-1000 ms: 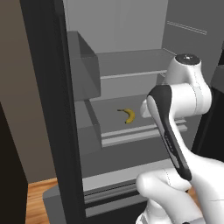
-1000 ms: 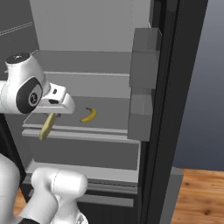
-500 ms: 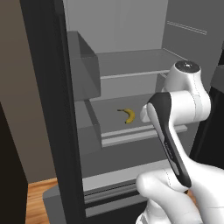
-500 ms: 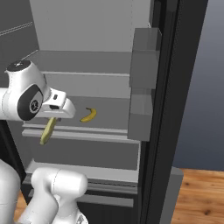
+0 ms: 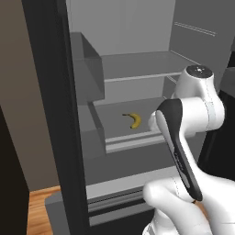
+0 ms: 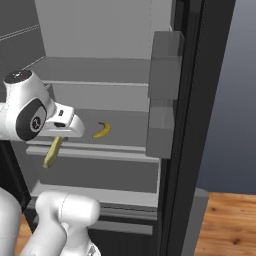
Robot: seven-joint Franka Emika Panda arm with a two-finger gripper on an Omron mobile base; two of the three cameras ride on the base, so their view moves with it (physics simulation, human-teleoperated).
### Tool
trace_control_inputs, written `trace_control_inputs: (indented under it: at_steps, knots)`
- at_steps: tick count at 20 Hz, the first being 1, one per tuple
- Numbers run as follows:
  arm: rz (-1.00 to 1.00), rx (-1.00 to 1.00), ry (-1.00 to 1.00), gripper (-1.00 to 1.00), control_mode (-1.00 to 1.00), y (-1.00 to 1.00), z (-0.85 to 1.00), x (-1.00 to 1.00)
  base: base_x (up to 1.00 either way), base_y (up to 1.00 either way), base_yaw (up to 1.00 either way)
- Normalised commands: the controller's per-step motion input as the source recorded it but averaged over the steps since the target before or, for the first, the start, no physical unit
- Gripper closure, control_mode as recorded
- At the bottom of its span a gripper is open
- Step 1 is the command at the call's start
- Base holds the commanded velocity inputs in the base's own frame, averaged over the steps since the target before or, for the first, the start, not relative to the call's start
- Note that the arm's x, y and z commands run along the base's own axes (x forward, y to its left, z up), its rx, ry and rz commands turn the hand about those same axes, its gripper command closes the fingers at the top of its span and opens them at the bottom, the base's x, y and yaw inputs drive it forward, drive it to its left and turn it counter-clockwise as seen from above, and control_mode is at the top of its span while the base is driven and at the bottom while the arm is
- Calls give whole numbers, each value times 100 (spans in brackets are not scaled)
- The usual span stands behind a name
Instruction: Retrieve the butter from the fridge and place it on a plate on the dining table. Then retrieve the butter knife by the fridge and place it near the plate.
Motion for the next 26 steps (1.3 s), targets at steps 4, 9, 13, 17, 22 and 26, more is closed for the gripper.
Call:
trace_control_inputs:
  at_steps: [4,9,13,17,22,26]
  knots:
    - [0,0,0,100,100,0,0,0,-49,-3,0]
    - [0,0,0,100,100,0,0,0,-65,-1,0]
    - [0,0,0,100,100,0,0,0,-79,0,0]
    - [0,0,0,100,100,0,0,0,-85,0,0]
    - [0,0,0,100,100,0,0,0,-68,1,-6]
    - [0,0,0,100,100,0,0,0,-41,0,-25]
